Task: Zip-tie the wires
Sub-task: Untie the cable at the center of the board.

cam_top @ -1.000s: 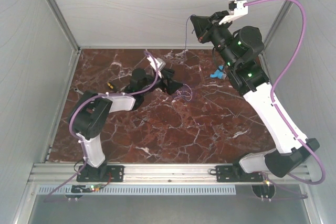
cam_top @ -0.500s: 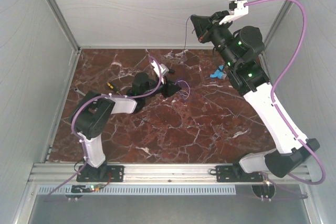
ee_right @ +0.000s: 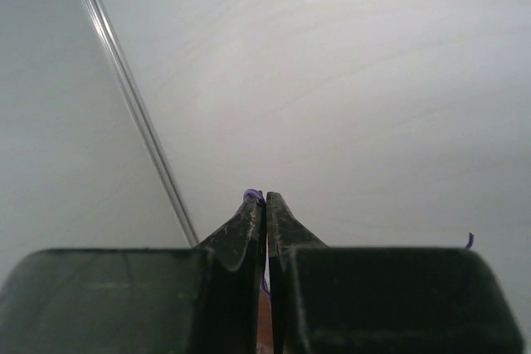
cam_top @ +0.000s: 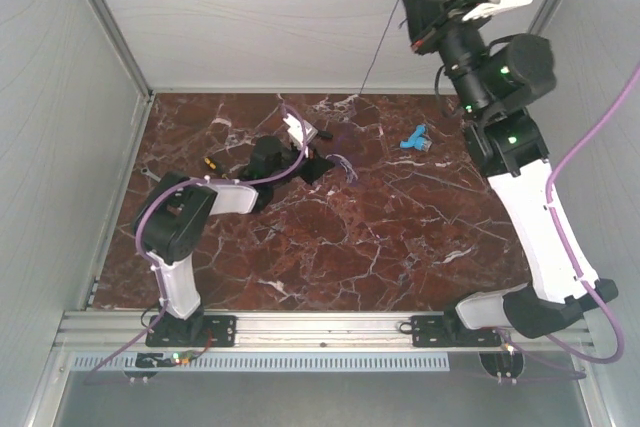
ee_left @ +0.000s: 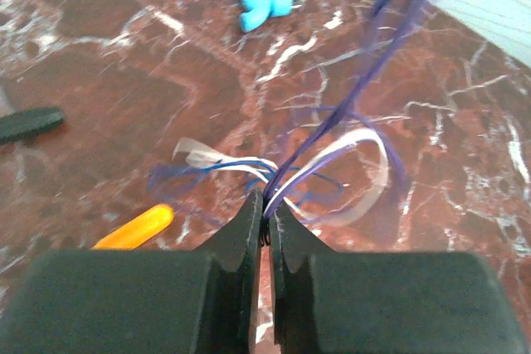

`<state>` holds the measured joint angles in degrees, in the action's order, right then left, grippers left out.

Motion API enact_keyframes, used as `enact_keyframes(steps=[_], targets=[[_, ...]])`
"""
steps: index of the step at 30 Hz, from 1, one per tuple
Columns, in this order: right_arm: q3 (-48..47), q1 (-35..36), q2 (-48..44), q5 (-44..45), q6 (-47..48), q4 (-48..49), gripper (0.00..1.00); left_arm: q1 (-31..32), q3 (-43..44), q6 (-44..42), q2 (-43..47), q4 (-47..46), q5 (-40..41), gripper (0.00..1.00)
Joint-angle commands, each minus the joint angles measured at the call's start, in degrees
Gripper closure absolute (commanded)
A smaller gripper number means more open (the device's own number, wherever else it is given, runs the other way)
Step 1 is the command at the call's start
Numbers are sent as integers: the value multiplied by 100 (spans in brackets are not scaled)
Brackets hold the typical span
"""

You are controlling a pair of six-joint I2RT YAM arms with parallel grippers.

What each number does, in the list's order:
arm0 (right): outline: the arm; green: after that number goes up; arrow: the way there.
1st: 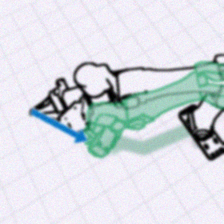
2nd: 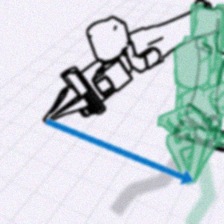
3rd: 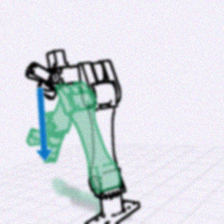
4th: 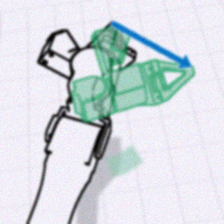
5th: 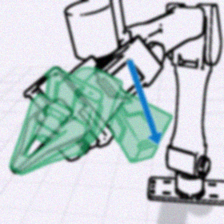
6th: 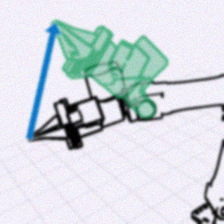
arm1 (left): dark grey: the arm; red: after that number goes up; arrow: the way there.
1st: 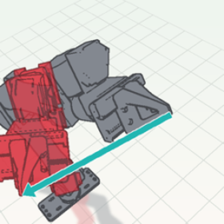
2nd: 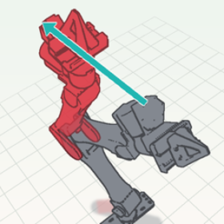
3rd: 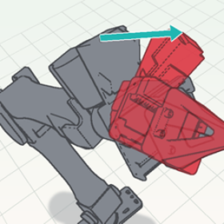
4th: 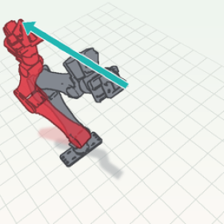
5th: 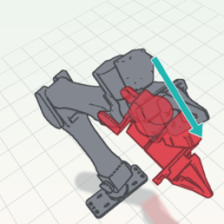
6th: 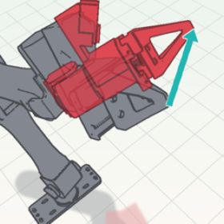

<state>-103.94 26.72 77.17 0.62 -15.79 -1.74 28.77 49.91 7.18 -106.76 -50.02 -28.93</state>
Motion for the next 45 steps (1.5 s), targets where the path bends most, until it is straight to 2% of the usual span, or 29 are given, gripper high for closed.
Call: enact_keyframes(steps=[1, 9, 14, 19, 23, 24, 25, 27, 29, 30, 38, 45], targets=[[-709, -91, -91, 142, 148, 338, 100, -292, 262, -217, 11, 548, 404, 100], [-1023, -99, -124, 186, 350, 385, 100, -752, 777, -299, 16, 1779, 1699, 100], [-902, -101, -170, 236, 382, 381, 100, -1263, 942, -15, 136, 2305, 2317, 100], [-607, -105, -215, 247, 334, 411, 100, -1489, 1040, 37, 338, 2724, 3069, 100], [-342, -99, -292, 270, 261, 449, 100, -1738, 1296, 240, 307, 3195, 3088, 100], [-256, -100, -321, 251, 234, 461, 100, -1752, 1335, 278, 298, 3285, 3089, 92], [-177, -99, -343, 244, 204, 463, 100, -1759, 1365, 295, 302, 3348, 3068, 77], [12, -98, -394, 246, 166, 472, 100, -1759, 1390, 397, 334, 3449, 2979, 41], [239, -105, -455, 281, 121, 489, 100, -1754, 1432, 501, 403, 3609, 2924, 11], [354, -102, -484, 315, 108, 501, 100, -1760, 1475, 554, 439, 3726, 2902, 2], [1125, -115, -650, 385, -113, 492, 100, -1760, 2098, 1008, 810, 5235, 3065, 0], [1526, -119, -632, -9, -537, 404, 100, -1698, 1341, 1305, 1953, 5344, 2408, 1]])
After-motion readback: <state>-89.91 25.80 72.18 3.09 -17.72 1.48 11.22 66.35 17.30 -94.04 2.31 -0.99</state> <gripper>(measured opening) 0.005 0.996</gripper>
